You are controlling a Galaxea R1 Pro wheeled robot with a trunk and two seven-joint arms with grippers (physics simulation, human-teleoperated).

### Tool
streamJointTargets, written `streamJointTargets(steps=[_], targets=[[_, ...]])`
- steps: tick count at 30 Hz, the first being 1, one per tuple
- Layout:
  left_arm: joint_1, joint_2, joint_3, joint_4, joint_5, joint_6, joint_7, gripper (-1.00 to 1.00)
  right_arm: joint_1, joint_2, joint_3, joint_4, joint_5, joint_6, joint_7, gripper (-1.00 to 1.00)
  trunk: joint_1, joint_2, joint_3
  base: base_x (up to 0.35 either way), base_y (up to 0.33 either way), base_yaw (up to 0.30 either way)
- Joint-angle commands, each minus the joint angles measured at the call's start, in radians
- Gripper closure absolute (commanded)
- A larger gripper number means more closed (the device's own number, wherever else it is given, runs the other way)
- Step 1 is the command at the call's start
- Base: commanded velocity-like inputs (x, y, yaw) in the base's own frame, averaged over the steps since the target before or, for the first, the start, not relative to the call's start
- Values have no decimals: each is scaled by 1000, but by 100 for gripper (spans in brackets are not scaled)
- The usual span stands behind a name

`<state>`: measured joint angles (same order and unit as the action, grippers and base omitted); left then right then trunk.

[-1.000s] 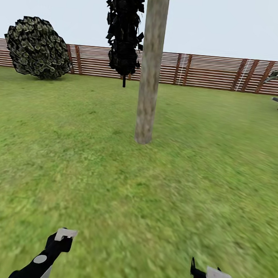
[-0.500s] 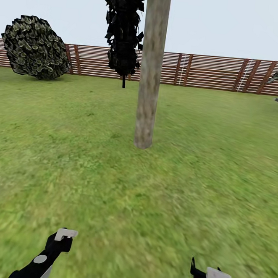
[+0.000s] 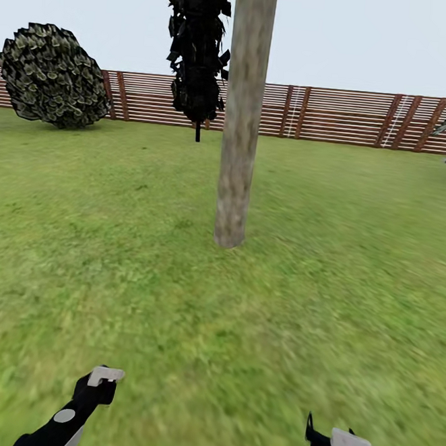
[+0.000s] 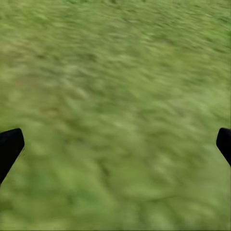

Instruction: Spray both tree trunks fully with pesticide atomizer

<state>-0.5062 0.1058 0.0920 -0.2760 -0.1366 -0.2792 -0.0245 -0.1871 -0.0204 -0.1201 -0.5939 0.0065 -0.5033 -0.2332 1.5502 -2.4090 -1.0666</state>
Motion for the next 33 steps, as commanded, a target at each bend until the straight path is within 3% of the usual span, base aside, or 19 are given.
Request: streamJointTargets(steps=[1, 33], targets=[[0, 0, 0, 0, 0, 0, 0, 100, 0, 0, 0, 0, 0, 0, 0, -100, 0, 0, 0, 340, 0, 0], [0, 0, 0, 0, 0, 0, 0, 100, 0, 0, 0, -1, 0, -1, 0, -100, 0, 0, 0, 340, 0, 0]])
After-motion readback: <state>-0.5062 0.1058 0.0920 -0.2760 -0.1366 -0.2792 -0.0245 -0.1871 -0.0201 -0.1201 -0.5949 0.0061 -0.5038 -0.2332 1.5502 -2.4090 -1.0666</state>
